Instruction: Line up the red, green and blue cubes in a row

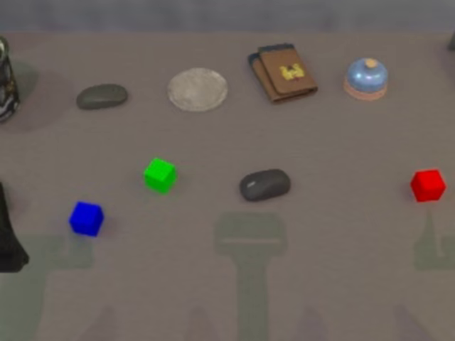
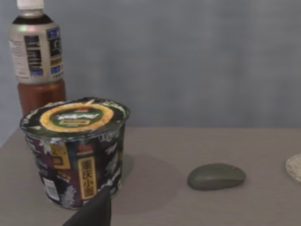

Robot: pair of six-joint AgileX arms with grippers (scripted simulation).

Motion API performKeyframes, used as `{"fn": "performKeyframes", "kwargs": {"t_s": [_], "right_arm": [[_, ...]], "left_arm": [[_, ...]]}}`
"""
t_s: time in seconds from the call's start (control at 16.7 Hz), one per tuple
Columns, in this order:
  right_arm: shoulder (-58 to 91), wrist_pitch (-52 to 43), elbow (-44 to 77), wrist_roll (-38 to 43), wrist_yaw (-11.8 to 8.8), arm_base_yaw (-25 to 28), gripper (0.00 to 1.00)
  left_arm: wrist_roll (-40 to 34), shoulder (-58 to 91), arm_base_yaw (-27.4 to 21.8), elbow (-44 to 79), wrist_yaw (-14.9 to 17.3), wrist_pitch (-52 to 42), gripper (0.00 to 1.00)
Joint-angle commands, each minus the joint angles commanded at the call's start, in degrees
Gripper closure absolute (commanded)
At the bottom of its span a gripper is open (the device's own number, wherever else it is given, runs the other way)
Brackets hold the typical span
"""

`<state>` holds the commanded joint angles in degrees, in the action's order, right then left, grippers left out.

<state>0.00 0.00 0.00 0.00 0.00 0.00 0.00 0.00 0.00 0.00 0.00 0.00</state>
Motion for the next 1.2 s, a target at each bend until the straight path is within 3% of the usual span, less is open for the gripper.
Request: {"fn": "performKeyframes", "kwargs": {"t_s": [0.24,0.48,1.2], "right_arm": [[1.8,-1.2,1.7,0.0,-0.1,0.2,0.00],[12.6,-7.8,11.8,-0.1,-0.1,0.9,0.00],[83.7,-43.9,62.3,-0.6,0.1,4.2,0.00]], "left_arm": [[0.0,0.0,0.0,0.0,0.0,0.0,0.00],[0.0,0.0,0.0,0.0,0.0,0.0,0.00],[0.0,0.0,0.0,0.0,0.0,0.0,0.00]]}}
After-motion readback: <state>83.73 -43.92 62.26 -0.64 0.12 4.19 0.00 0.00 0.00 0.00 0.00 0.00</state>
